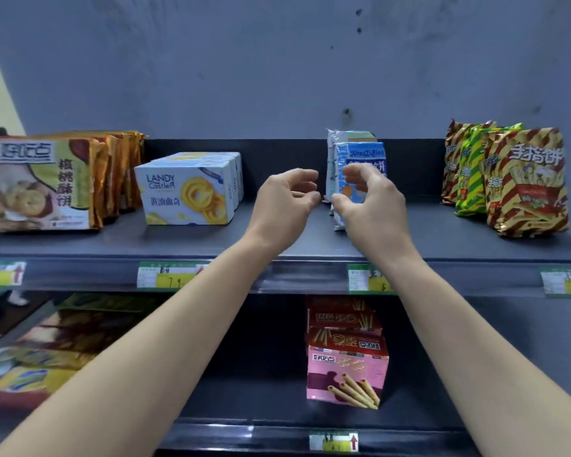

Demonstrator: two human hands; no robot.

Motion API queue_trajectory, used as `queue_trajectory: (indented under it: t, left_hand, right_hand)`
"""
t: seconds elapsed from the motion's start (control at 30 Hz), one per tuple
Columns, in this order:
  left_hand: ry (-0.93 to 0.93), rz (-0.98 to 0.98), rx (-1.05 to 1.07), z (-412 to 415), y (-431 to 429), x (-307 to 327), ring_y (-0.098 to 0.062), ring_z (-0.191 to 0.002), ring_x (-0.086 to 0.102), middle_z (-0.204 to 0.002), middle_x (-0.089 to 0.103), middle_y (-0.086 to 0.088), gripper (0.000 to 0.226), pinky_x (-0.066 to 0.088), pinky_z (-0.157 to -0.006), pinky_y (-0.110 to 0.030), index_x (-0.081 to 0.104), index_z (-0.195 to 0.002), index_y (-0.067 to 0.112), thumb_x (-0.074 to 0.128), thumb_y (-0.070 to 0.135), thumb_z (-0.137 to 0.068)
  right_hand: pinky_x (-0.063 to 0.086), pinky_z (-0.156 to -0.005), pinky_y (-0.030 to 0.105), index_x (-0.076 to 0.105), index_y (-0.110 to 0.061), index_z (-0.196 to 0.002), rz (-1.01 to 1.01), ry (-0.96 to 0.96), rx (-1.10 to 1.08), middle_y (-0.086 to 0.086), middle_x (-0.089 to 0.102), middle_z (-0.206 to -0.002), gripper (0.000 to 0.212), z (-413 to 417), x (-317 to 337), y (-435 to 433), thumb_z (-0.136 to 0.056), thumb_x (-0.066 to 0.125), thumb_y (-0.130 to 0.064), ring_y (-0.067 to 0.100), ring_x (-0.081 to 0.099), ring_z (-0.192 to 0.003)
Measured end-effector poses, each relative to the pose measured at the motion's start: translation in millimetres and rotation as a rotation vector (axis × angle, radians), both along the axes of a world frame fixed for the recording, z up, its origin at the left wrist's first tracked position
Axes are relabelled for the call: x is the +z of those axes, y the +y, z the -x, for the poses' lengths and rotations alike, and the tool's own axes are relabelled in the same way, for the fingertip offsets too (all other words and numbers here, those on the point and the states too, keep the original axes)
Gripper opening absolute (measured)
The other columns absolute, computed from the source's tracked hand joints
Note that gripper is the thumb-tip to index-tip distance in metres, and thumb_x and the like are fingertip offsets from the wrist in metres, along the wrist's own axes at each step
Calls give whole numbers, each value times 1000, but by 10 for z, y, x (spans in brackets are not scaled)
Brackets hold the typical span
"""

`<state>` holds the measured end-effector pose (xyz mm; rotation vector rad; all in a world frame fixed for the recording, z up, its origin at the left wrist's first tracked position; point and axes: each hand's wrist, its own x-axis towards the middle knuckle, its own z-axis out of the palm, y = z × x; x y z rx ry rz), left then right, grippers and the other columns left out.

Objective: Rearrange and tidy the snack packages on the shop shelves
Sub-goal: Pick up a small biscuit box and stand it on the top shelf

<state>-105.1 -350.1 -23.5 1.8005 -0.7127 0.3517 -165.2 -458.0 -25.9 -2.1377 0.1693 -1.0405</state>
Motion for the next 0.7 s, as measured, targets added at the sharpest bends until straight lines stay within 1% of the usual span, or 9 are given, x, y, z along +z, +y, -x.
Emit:
queue_trajectory:
  t: [0.03, 0.17, 0.27, 0.33, 0.47, 0.57, 0.63, 0.7]
  left_hand:
    - [-16, -1, 3, 84, 140, -25, -4, -77, 62, -94, 67, 0, 29, 49, -76, -13, 65, -116, 10, 61, 6, -87]
    - [-23, 40, 56, 350, 860, -210, -10, -82, 66, -92, 68, 1, 27, 52, -80, -18, 66, -111, 11, 58, 2, -87]
    - [23, 65, 144, 461, 1506, -418, -8, -82, 67, -90, 69, 7, 23, 53, -79, -17, 67, -106, 18, 60, 5, -88]
    - [74, 58, 220, 505, 1938, -579, -5, -81, 65, -90, 69, 10, 22, 52, -78, -16, 68, -106, 19, 61, 8, -88]
    - [182, 13, 354, 569, 2769, -913, -7, -82, 63, -91, 69, 7, 22, 51, -79, -18, 68, -105, 21, 62, 9, -88]
    - [246, -14, 432, 633, 3345, -1133, -8, -82, 63, -90, 68, 5, 21, 52, -79, -22, 67, -101, 24, 62, 8, -87]
    - [289, -23, 477, 679, 3691, -1261, -9, -82, 62, -91, 69, 1, 21, 51, -78, -23, 66, -98, 23, 61, 6, -87]
    - [321, -33, 523, 704, 4011, -1369, -13, -86, 63, -94, 68, -2, 21, 50, -81, -25, 66, -99, 19, 61, 4, -86]
  right_hand:
    - [36, -93, 15, 57, -14, -122, -3, -10, 48, -1, 62, -122, 36, 54, -22, 165, -86, 63, -12, 13, 55, -114]
    - [38, -90, 12, 62, -15, -116, 40, -16, 213, -4, 66, -112, 31, 168, -161, 871, -85, 64, -12, 9, 58, -108]
    - [38, -89, 12, 63, -15, -114, 51, 27, 326, -5, 66, -111, 28, 183, -292, 1416, -86, 65, -14, 6, 58, -105]
    - [38, -89, 10, 63, -16, -115, 50, 90, 396, -7, 65, -112, 29, 167, -408, 1765, -87, 64, -13, 3, 56, -104]
    - [42, -95, 19, 62, -16, -120, 55, 226, 512, -4, 65, -116, 32, 71, -716, 2448, -87, 62, -13, 8, 57, -110]
    - [42, -94, 18, 60, -16, -124, 65, 318, 578, -2, 64, -121, 36, 17, -923, 2956, -89, 61, -15, 10, 56, -113]
    - [42, -97, 20, 58, -15, -127, 66, 374, 625, -1, 62, -124, 37, -12, -1034, 3277, -90, 60, -16, 11, 55, -115]
    - [42, -100, 24, 58, -14, -127, 57, 415, 658, 1, 62, -126, 37, -48, -1137, 3595, -90, 60, -17, 13, 55, -116]
